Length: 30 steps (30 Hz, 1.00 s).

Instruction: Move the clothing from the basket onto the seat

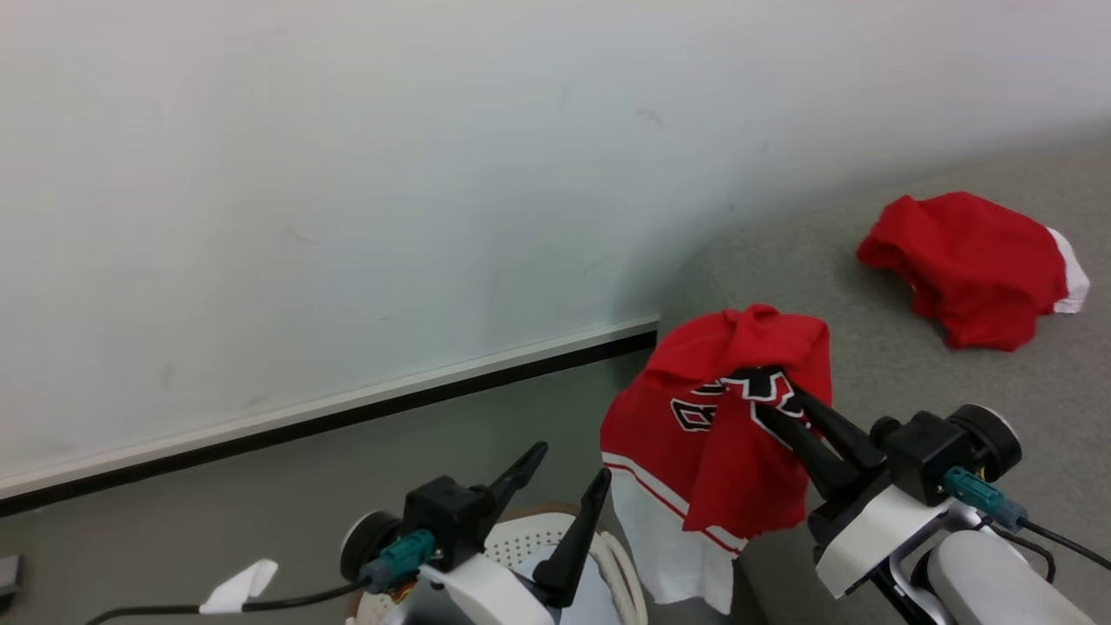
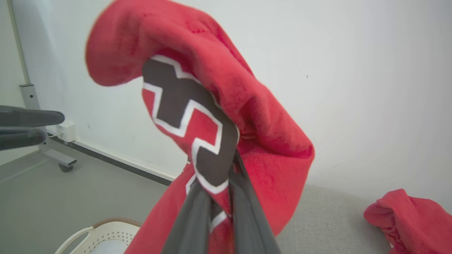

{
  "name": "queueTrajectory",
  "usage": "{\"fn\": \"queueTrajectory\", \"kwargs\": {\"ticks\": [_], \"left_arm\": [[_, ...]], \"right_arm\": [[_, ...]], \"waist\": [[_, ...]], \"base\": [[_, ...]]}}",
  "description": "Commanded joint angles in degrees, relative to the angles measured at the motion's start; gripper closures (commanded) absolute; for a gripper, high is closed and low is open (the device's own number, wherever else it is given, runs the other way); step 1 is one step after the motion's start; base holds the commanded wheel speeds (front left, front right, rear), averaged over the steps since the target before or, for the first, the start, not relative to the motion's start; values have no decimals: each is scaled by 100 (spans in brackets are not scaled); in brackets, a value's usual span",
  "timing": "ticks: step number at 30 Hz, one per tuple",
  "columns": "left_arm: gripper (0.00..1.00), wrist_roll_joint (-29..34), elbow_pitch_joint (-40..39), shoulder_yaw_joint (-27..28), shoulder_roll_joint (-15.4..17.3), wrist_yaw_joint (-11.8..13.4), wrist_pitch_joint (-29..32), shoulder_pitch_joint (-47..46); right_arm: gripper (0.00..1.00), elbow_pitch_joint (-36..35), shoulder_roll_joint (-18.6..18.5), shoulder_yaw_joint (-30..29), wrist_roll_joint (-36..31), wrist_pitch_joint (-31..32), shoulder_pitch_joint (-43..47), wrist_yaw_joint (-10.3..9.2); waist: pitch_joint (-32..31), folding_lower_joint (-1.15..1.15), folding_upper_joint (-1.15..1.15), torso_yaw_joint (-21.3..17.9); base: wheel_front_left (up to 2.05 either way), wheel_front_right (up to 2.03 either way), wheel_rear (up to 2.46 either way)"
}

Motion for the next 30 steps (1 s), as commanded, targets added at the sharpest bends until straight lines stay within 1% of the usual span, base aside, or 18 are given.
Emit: {"fn": "queueTrajectory", "kwargs": {"ticks": [1,5,10,13,16,19,24,26,28,30], "left_arm": [[0,14,44,3,-18,-26,-56,-73],[0,45,113,-48,-42,-75,-67,-158],[0,80,147,-86,-63,-99,-51,-247],[0,101,141,-117,-85,-117,-19,-314],[0,171,69,-164,-93,-144,54,-477],[0,277,5,-208,-77,-182,167,-717],[0,386,-106,-214,-52,-286,333,-1201],[0,474,-136,-219,-57,-340,379,-1425],[0,533,-165,-181,-55,-359,408,-1636],[0,596,-235,-117,-38,-370,428,-1848]], "right_arm": [[100,-133,-72,-175,-33,30,139,-15],[100,-392,-123,-465,-128,120,290,-15],[100,-582,-160,-676,-174,191,441,-15],[100,-694,-153,-849,-201,225,523,-15],[100,-798,-145,-1072,-216,223,451,-15],[100,-878,-189,-1321,-219,268,174,-15],[100,-706,-398,-1893,-194,360,-743,-15],[100,-587,-615,-2113,-347,424,-1240,-15],[100,-492,-772,-2333,-248,543,-1765,-15],[100,-348,-1085,-2684,-287,685,-2333,-15]], "waist": [[168,0,0,-442],[293,0,0,-749],[413,0,0,-892],[529,0,0,-893],[813,0,0,-799],[1237,0,0,-651],[2028,0,0,-355],[2361,0,0,-168],[2679,0,0,7],[3017,0,0,159]], "base": [[0,0,0],[0,0,0],[0,0,0],[0,0,0],[0,0,0],[0,0,0],[0,0,0],[0,0,0],[0,0,0],[0,0,0]]}}
